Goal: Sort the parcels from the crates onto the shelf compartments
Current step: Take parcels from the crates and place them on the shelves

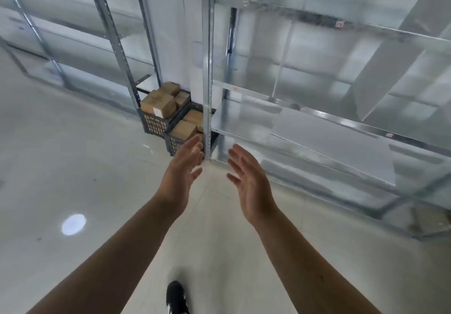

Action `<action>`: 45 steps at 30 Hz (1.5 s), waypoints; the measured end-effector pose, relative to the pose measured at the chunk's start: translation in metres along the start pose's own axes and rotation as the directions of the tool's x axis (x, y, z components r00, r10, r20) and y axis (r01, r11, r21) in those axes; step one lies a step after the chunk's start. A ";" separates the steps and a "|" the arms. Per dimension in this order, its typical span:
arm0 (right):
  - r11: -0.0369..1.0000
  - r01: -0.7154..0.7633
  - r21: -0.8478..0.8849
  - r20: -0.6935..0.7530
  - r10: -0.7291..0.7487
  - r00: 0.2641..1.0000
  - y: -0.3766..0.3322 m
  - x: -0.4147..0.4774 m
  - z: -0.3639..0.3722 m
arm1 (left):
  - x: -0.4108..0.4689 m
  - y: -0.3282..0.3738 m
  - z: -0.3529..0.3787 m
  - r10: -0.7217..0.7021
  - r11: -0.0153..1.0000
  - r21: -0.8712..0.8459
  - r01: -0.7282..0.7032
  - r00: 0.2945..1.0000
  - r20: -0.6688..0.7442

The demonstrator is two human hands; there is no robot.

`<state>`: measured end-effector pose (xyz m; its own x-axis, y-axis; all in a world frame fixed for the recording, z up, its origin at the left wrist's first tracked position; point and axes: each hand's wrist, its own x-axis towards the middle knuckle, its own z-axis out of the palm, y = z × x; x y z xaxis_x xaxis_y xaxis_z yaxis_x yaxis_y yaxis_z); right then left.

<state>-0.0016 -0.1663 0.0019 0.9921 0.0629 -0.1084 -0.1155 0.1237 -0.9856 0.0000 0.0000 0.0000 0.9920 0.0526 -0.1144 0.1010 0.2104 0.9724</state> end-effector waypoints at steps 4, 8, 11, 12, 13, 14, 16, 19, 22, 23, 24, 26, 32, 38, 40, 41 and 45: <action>1.000 0.022 -0.002 0.042 -0.022 0.999 -0.009 0.040 0.057 | 0.037 0.029 -0.045 0.070 0.998 0.000 -0.070 0.997 0.016; 1.000 0.018 -0.011 0.036 -0.018 0.999 -0.007 0.075 0.108 | 0.074 0.043 -0.091 0.057 0.998 -0.006 -0.057 0.998 0.018; 1.000 0.009 -0.024 0.041 -0.008 0.999 0.001 0.098 0.140 | 0.097 0.050 -0.120 0.040 0.999 -0.013 -0.040 0.999 0.012; 1.000 0.006 -0.029 0.038 -0.005 0.999 0.004 0.107 0.149 | 0.106 0.051 -0.129 0.036 0.999 -0.009 -0.036 0.999 0.015; 0.999 0.005 -0.032 0.035 -0.004 0.999 0.005 0.116 0.156 | 0.113 0.053 -0.136 0.030 1.000 -0.008 -0.030 0.999 0.017; 0.999 0.004 -0.037 0.031 -0.002 1.000 0.006 0.124 0.162 | 0.121 0.054 -0.143 0.026 1.000 -0.008 -0.026 1.000 0.018; 0.999 0.003 -0.037 0.031 -0.002 1.000 0.008 0.140 0.174 | 0.136 0.054 -0.155 0.029 0.999 -0.017 -0.029 0.999 0.017; 0.999 -0.031 -0.042 0.024 0.032 0.999 0.012 0.167 0.185 | 0.163 0.054 -0.171 0.006 1.000 -0.031 -0.006 1.000 0.001; 0.997 -0.061 -0.046 0.015 0.061 0.998 0.022 0.202 0.191 | 0.196 0.050 -0.182 -0.020 0.999 -0.032 0.019 1.000 -0.010; 0.997 -0.063 -0.042 0.016 0.064 0.998 0.024 0.216 0.193 | 0.208 0.047 -0.186 -0.026 0.999 -0.031 0.025 1.000 -0.018; 0.997 -0.067 -0.039 0.019 0.067 0.998 0.027 0.231 0.195 | 0.222 0.045 -0.189 -0.031 0.999 -0.031 0.030 0.999 -0.027; 0.997 -0.075 -0.027 0.020 0.075 0.997 0.034 0.266 0.199 | 0.254 0.039 -0.195 -0.047 0.999 -0.020 0.046 0.998 -0.043; 0.993 -0.116 -0.017 0.037 0.116 0.993 0.048 0.379 0.201 | 0.358 0.032 -0.202 -0.120 0.993 -0.009 0.120 0.988 -0.098; 0.983 -0.182 -0.034 0.050 0.184 0.982 0.052 0.472 0.200 | 0.446 0.026 -0.208 -0.216 0.976 -0.028 0.214 0.967 -0.137; 0.979 -0.204 -0.021 0.036 0.205 0.978 0.053 0.495 0.202 | 0.469 0.025 -0.208 -0.237 0.971 -0.027 0.236 0.963 -0.129; 0.977 -0.212 -0.018 0.031 0.212 0.977 0.054 0.505 0.203 | 0.480 0.024 -0.209 -0.247 0.969 -0.022 0.246 0.961 -0.127; 0.969 -0.247 -0.009 -0.004 0.247 0.969 0.064 0.544 0.210 | 0.525 0.020 -0.215 -0.282 0.959 -0.017 0.282 0.953 -0.110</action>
<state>0.5208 0.0843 -0.0926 0.9330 0.0871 -0.3492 -0.3568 0.0952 -0.9293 0.5062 0.2416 -0.0847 0.9085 0.0985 -0.4061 0.3755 0.2337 0.8969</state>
